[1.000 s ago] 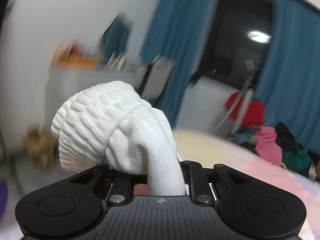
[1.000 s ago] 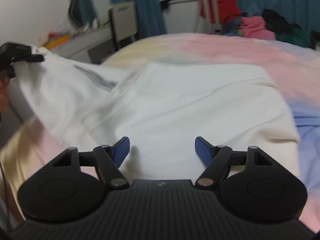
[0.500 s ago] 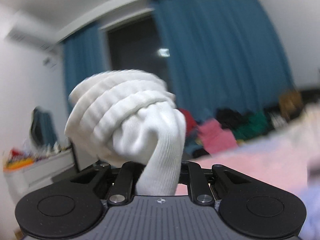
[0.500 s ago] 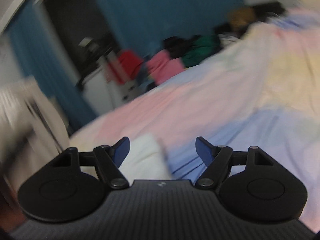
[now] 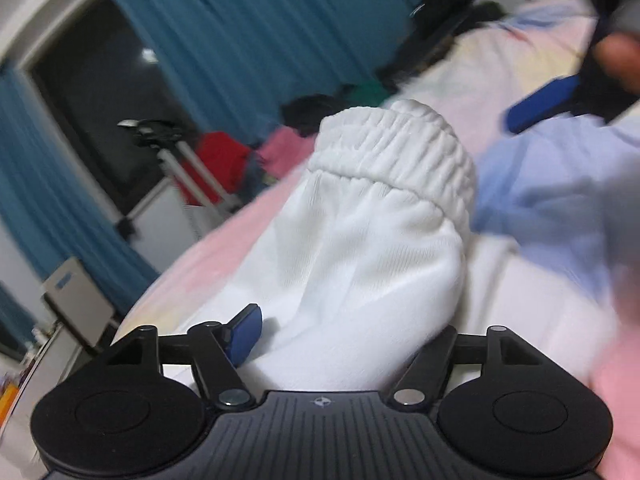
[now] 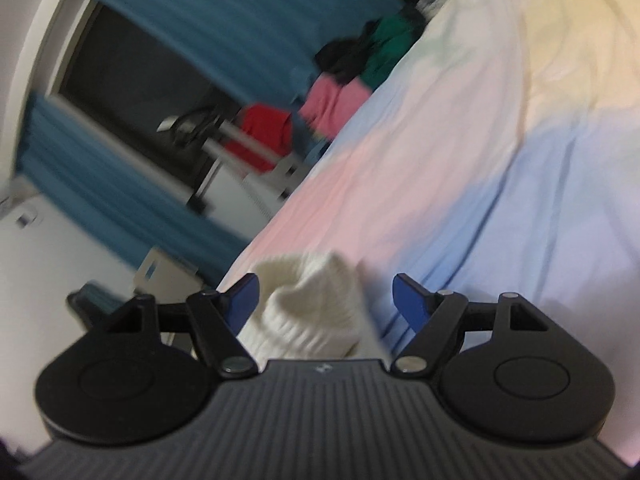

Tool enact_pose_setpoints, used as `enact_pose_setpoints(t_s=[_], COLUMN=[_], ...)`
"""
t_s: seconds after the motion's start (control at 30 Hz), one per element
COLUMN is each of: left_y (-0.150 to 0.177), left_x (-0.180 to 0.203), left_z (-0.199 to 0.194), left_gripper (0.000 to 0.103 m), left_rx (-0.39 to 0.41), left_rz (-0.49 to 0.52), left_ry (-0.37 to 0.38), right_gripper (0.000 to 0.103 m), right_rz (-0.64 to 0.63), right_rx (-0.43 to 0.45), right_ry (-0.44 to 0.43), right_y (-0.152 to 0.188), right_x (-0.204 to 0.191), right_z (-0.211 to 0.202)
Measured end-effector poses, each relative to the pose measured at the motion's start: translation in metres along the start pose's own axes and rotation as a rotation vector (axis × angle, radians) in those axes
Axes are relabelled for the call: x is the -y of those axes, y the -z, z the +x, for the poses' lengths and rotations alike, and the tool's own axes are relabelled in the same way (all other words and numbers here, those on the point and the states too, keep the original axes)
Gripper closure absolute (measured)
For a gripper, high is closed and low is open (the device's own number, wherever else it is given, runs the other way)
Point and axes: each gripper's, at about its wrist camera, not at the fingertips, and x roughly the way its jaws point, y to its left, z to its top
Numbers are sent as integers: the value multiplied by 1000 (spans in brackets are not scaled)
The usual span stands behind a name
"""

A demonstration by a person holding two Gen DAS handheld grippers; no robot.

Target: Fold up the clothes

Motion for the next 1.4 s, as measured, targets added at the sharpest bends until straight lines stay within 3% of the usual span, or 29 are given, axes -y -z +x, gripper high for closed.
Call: enact_pose_setpoints(t_s=[0.1,0.2,0.33,0.43,0.5,0.57,0.63,0.77,0.87,1.07,1.23,1.33,1.4], left_y=[25,57,100,116,126,131,138,149,152,162,168,172,172], left_x=[-23,-47,-86,-112,-127,-134,-141,-147,-148,-121,-109,-108,-110], left_z=[-20,-31,-35,-37,-39,-48,-64,-101,-116,-112,-113,-117,-112], left_gripper=[30,32,36,50,59,69,79,89,89,88,85,81,77], left_rx=[-7,-34,-55,-28,-26,-27,-23,-16,-4,-44,-53,-58,-60], left_rz=[96,143,38,-12,-24,-43,-65,-103,-85,7,24,0,6], left_ry=[35,9,-13,15,36,62,89,137,166,178,166,173,174], right_gripper=[25,19,18,18,24,43,54,59,60,60,58,55,45], right_rz=[-21,-55,-93,-131,-205,-268,-299,-323,-316,-220,-199,-151,-95], right_rx=[-65,-94,-137,-151,-126,-105,-94,-53,-21,-116,-119,-139,-158], right_ry=[-12,4,31,44,52,73,102,62,34,157,152,136,127], right_y=[9,17,27,33,37,41,44,45,44,49,51,51,49], right_x=[-8,-16,-22,-27,-32,-37,-40,-47,-52,-17,-9,-4,2], right_z=[9,15,28,38,39,36,31,9,-9,9,11,10,11])
